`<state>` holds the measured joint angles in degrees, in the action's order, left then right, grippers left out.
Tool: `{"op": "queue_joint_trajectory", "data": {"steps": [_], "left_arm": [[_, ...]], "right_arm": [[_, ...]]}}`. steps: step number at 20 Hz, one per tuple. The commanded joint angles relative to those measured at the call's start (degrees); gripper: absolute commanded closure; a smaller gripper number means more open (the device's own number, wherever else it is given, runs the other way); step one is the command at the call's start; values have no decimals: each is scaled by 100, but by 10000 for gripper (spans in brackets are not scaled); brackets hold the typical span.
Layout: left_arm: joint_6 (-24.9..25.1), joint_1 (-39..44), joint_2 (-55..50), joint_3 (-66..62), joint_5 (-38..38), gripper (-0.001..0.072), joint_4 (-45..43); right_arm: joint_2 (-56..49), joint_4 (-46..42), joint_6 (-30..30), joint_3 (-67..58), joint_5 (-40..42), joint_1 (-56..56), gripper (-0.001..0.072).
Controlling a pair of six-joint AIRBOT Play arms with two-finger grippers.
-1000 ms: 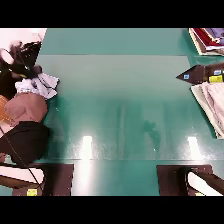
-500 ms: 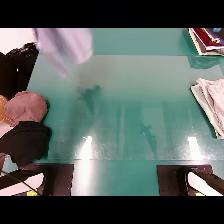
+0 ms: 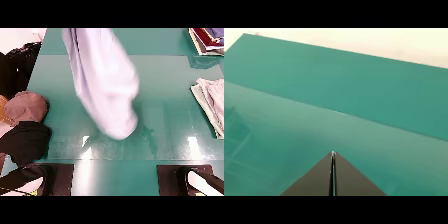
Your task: Fold the shirts.
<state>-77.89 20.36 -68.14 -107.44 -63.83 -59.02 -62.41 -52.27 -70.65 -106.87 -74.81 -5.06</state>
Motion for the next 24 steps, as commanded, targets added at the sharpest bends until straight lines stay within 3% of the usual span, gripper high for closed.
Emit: {"op": "queue_joint_trajectory", "data": {"steps": [1,5,6,7,8,11,16,24], "left_arm": [[-144,59,4,1731,-782,687,35],[-118,52,-31,3950,-476,686,9],[-118,52,-31,4280,-321,654,-96],[-120,52,-31,4485,-199,337,-229],[-122,52,-31,4518,-116,70,-442],[-122,-236,-17,4207,-33,91,-1001],[-120,-1318,-48,3950,-282,91,-1071],[-131,-1379,-645,5058,87,91,-1067]], "right_arm": [[-4,-24,-7,-46,-424,-125,698],[-7,-24,-7,-46,-529,-122,698],[-7,-26,-7,-46,-529,-125,698],[-7,-26,-7,-46,-529,-125,698],[-7,-26,-7,-46,-529,-122,698],[-7,-24,-7,-44,-535,-122,698],[-9,-24,-7,-39,-658,-122,698],[-2,-17,-144,1014,-503,234,698]]}}
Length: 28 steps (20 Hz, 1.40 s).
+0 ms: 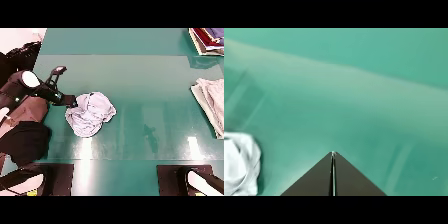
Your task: Fold the shirts.
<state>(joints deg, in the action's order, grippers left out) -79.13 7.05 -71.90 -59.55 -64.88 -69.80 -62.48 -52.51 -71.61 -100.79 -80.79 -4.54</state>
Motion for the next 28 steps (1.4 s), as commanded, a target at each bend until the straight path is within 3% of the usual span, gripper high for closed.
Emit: {"op": "queue_joint_trajectory", "data": {"steps": [1,3,4,6,7,10,11,12,13,17,21,24,28], "left_arm": [[-9,-48,-415,269,238,91,136],[-9,-48,-608,269,398,92,306],[-17,-48,-654,271,498,146,369],[-17,-48,-660,264,654,621,411],[0,-48,-660,229,669,687,387],[4,-50,-564,-326,369,688,48],[7,-50,-503,-612,278,687,-20],[9,-48,-428,-874,219,687,-44],[9,-48,-341,-1113,192,687,-44],[9,-48,-195,-1554,175,687,-39],[9,-48,-201,-1550,140,687,-50],[11,-48,-201,-1550,157,687,-50],[9,-48,-201,-1550,225,687,-50]], "right_arm": [[4,2,-48,592,192,291,697],[4,4,-48,925,409,498,697],[4,4,-48,1086,516,597,698],[4,4,-52,1467,695,822,698],[4,2,-52,1703,763,964,698],[-63,2,-164,2546,925,1427,692],[-162,7,-212,2820,960,1606,574],[-326,11,-306,3108,1019,1834,318],[-533,61,-452,3346,1080,2074,235],[-1735,859,-350,3963,1805,3047,247],[-2693,1056,-273,3971,2500,3713,267],[-3047,1908,221,3969,2542,3978,267],[-3091,2009,223,3971,3001,4061,267]]}}
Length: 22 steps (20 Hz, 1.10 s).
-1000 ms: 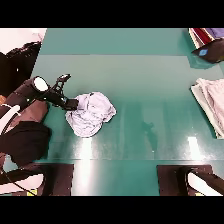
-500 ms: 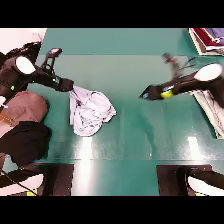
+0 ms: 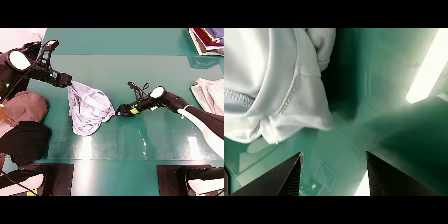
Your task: Fold the shirts.
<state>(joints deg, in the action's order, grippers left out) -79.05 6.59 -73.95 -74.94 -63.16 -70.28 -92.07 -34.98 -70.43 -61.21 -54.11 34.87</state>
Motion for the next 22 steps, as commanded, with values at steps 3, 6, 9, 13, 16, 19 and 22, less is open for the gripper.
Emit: {"op": "queue_joint_trajectory", "data": {"steps": [3,6,9,13,16,19,22], "left_arm": [[-2,-2,4,-11,79,687,7],[-2,-2,4,-11,72,687,22],[-4,-2,4,-11,66,687,59],[-4,-2,4,-11,7,687,227],[-4,-2,33,-13,-92,688,319],[-4,-2,339,-177,-35,688,205],[-7,-2,855,-852,-31,688,168]], "right_arm": [[-136,249,105,13,485,195,267],[-136,251,105,13,833,352,268],[-136,254,105,13,1176,544,405],[-136,251,105,11,1591,769,655],[-46,216,107,13,1827,796,699],[603,-37,105,11,2129,490,700],[1650,-522,103,-195,2096,-177,701]]}}
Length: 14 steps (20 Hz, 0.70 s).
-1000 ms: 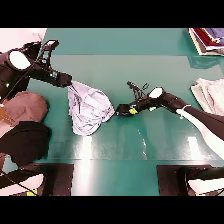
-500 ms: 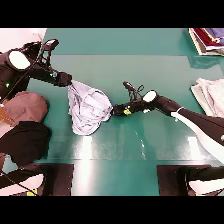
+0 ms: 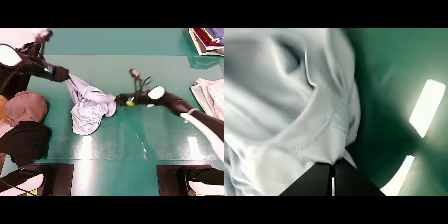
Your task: Fold the shirts.
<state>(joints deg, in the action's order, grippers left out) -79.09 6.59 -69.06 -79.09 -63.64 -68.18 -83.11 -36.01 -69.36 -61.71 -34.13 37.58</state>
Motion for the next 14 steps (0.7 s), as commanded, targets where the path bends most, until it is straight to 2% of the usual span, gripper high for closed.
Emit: {"op": "queue_joint_trajectory", "data": {"steps": [1,5,8,10,14], "left_arm": [[-2,-2,568,-750,-2,687,-9],[-2,-2,1388,-1967,68,688,247],[-2,-2,1818,-2815,310,687,479],[-2,-2,1891,-3397,398,687,933],[7,-2,1902,-3971,509,687,2455]], "right_arm": [[1110,-658,-4,-380,-81,-695,701],[2159,-1436,-22,-1755,-752,-1412,701],[2793,-1611,-20,-2651,-809,-1784,701],[3108,-1825,-20,-3088,-835,-1919,701],[3386,-2094,0,-3965,-1104,-1971,701]]}}
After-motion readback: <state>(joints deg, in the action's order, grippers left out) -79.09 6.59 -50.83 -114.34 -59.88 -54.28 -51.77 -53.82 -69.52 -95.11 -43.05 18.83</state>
